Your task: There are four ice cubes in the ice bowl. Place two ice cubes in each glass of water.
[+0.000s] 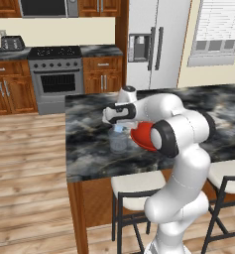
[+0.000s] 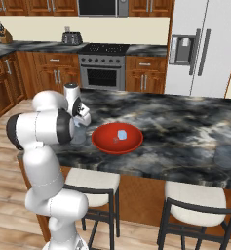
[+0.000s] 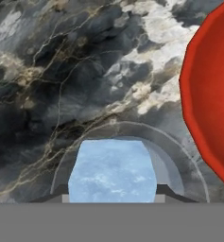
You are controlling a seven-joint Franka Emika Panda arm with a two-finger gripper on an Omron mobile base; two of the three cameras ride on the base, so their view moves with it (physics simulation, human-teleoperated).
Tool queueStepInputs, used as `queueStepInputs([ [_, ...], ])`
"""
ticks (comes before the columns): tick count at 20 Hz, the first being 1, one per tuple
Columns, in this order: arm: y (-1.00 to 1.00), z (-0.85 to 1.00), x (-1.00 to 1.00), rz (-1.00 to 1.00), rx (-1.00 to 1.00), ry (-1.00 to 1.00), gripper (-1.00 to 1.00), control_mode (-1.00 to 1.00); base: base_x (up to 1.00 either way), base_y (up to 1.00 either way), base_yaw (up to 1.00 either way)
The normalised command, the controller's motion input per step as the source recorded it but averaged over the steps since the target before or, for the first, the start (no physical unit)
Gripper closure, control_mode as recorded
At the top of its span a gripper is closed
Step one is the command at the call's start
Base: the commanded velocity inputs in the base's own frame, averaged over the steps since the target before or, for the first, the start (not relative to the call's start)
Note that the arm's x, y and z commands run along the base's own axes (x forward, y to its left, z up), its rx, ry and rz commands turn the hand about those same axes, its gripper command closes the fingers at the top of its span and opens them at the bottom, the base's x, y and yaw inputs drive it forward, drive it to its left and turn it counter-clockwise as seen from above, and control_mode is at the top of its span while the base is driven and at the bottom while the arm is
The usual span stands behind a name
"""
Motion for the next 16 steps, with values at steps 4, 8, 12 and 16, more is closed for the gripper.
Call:
queueStepInputs([
  [4,0.05,0.00,0.10,0.00,0.00,0.00,1.00,-1.00,0.00,0.00,0.00],
  [8,0.00,0.00,0.00,0.00,0.00,0.00,1.00,-1.00,0.00,0.00,0.00],
  [12,0.00,0.00,-0.04,0.01,0.00,0.00,1.00,-1.00,0.00,0.00,0.00],
  [16,0.00,-0.05,-0.16,0.01,0.00,0.00,1.00,-1.00,0.00,0.00,0.00],
])
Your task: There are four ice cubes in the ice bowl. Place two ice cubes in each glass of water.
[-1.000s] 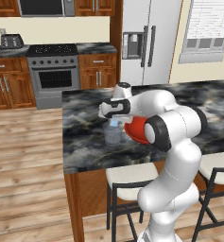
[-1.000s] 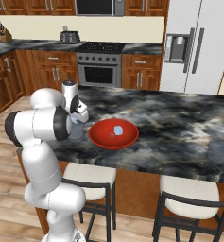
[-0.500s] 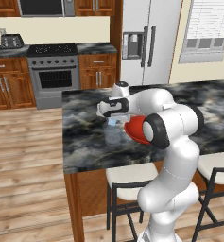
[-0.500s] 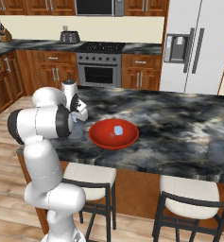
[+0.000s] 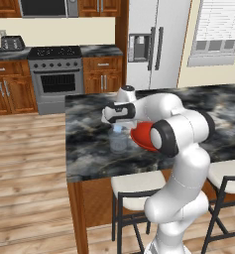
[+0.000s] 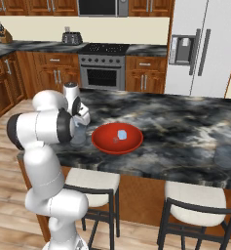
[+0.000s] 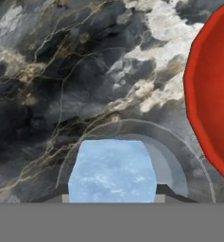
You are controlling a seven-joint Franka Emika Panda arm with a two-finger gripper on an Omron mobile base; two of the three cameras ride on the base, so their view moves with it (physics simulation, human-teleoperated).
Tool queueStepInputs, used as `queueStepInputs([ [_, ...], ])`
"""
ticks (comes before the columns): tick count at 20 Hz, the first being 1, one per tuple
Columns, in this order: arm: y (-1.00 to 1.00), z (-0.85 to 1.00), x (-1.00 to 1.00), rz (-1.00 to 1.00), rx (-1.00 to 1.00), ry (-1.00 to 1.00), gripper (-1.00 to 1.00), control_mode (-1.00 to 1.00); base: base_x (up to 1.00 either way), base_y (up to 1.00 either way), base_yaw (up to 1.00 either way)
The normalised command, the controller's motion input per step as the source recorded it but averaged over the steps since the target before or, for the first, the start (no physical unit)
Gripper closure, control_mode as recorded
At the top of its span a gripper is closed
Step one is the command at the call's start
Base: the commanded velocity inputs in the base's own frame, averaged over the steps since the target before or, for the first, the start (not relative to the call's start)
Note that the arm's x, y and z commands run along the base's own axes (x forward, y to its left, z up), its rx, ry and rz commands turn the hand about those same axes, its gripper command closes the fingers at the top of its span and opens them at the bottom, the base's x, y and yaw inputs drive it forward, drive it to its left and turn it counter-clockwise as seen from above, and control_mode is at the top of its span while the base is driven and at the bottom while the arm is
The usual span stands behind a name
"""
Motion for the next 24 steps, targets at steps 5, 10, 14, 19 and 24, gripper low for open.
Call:
queueStepInputs([
  [5,0.00,-0.13,-0.10,0.01,0.00,0.00,1.00,-1.00,0.00,0.00,0.00],
  [10,-0.02,-0.07,-0.03,0.01,0.00,0.00,1.00,-1.00,0.00,0.00,0.00],
  [14,-0.07,-0.02,0.00,0.01,0.00,0.00,1.00,-1.00,0.00,0.00,0.00],
  [19,-0.02,-0.12,0.00,0.01,0.00,0.00,1.00,-1.00,0.00,0.00,0.00],
  [24,-0.01,-0.12,0.03,0.00,0.00,0.01,1.00,-1.00,0.00,0.00,0.00],
])
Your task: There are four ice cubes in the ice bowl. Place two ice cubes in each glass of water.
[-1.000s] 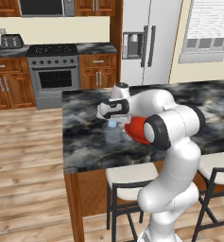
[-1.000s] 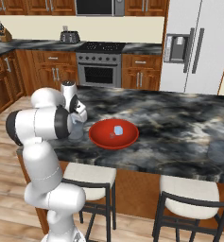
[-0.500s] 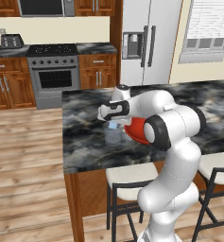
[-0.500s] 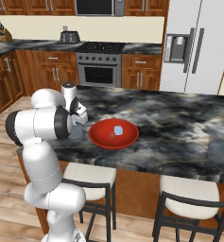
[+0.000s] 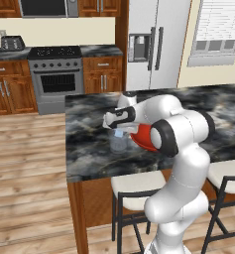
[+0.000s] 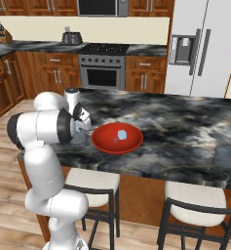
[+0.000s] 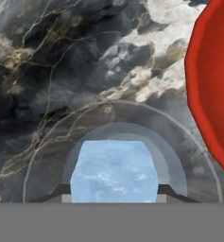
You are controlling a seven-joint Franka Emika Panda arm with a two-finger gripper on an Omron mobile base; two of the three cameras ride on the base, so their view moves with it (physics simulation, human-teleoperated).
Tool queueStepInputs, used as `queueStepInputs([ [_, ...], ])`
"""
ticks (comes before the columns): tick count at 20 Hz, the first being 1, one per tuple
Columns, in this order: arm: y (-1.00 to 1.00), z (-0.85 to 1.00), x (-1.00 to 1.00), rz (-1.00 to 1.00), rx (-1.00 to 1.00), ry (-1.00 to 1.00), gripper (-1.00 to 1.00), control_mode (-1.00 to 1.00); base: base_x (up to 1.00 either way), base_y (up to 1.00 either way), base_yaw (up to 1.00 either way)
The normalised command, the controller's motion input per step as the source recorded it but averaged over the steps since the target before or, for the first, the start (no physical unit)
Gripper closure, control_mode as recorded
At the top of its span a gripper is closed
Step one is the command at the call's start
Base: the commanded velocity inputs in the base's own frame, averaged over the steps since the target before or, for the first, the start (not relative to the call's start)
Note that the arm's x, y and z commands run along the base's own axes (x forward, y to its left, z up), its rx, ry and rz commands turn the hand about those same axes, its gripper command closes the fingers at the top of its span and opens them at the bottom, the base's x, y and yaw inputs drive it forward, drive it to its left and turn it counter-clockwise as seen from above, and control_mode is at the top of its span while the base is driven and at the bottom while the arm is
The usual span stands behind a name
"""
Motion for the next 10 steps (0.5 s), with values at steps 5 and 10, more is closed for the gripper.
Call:
queueStepInputs([
  [5,-0.07,-0.01,0.14,0.00,0.00,0.00,1.00,-1.00,0.00,0.00,0.00],
  [10,-0.05,0.00,0.23,0.00,0.00,0.00,1.00,-1.00,0.00,0.00,0.00],
])
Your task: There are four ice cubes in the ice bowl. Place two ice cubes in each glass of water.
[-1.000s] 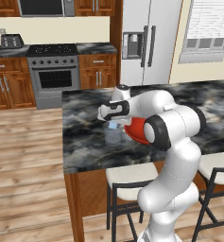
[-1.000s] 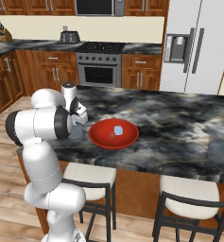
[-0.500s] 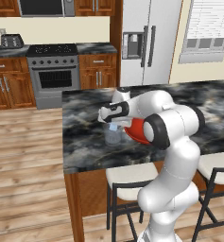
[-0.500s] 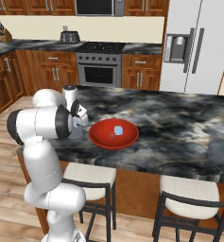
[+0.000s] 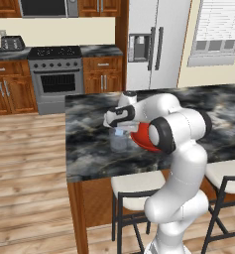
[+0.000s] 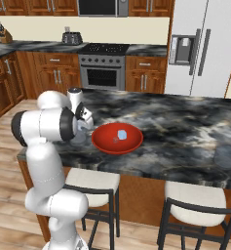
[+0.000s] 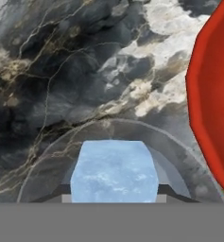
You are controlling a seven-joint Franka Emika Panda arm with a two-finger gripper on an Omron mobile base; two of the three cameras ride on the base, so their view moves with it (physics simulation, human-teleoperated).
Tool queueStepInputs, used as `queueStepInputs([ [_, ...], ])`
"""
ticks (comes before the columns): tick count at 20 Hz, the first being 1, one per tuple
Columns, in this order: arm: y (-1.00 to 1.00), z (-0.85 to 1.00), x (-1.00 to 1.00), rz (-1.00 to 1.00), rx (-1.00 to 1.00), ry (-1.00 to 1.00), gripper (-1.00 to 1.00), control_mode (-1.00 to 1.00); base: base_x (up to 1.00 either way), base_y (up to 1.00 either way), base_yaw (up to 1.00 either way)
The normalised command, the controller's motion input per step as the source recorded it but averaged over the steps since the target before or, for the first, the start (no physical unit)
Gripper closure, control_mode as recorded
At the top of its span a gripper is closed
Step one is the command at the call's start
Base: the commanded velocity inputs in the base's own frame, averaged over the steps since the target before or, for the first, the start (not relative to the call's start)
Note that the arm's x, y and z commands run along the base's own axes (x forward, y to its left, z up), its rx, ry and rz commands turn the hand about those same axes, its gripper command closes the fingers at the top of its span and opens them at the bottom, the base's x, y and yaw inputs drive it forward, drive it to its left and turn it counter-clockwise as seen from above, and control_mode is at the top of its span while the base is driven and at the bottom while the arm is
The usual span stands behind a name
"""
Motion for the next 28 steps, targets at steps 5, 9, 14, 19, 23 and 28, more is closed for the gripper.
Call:
queueStepInputs([
  [5,0.00,-0.01,0.20,0.00,0.00,0.00,1.00,-1.00,0.00,0.00,0.00],
  [9,0.00,-0.01,0.03,0.00,0.00,0.00,1.00,-1.00,0.00,0.00,0.00],
  [14,0.01,0.00,-0.01,0.00,0.00,0.00,1.00,-1.00,0.00,0.00,0.00],
  [19,0.14,0.00,0.00,0.00,0.00,0.00,-1.00,-1.00,0.00,0.00,0.00],
  [23,0.06,0.00,-0.10,0.00,0.00,0.00,-1.00,-1.00,0.00,0.00,0.00],
  [28,0.03,0.00,-0.30,0.00,0.00,0.00,-1.00,-1.00,0.00,0.00,0.00],
])
